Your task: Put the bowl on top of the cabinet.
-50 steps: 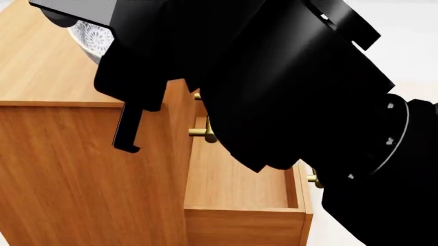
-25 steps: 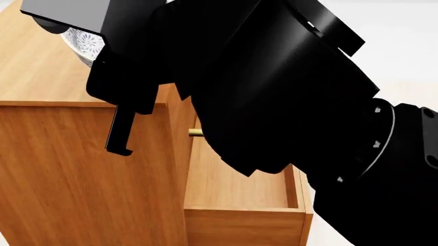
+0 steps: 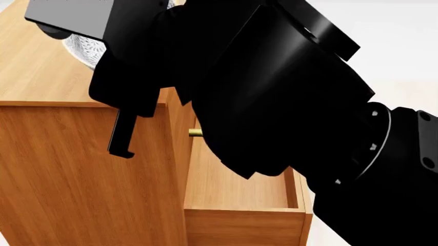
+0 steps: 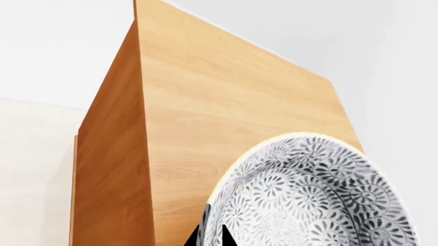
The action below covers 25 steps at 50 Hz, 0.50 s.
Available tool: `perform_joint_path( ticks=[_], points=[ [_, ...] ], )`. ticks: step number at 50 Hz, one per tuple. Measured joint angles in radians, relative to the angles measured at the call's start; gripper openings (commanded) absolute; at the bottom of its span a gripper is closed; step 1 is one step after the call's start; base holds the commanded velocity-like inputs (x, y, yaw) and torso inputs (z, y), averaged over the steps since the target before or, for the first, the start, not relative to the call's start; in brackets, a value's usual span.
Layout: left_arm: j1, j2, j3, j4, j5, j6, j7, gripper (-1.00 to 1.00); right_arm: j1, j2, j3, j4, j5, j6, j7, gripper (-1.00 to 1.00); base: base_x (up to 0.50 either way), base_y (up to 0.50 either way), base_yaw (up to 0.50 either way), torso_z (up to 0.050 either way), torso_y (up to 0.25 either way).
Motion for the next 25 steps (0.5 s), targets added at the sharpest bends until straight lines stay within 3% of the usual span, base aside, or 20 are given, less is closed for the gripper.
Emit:
perform_joint_path(
  ticks=[14,15,25],
  points=[
    [0.002,-0.002,0.0,-0.002,-0.003,0.003,-0.001,1.0,-0.002,0.002,-0.011,-0.003,-0.004,-0.012,0.006,-1.0,0.0,0.0,0.0,0.0,0.0],
    [0.002,-0.002,0.0,-0.001,-0.003,0.003,-0.001,1.0,-0.003,0.002,-0.011,-0.002,-0.005,-0.014,0.007,1.0,0.0,0.0,0.0,0.0,0.0],
    [0.002,-0.004,0.001,-0.002,-0.004,0.005,-0.002,1.0,-0.013,0.006,-0.021,0.005,-0.038,-0.036,0.026,1.0,0.0,0.0,0.0,0.0,0.0]
  ],
)
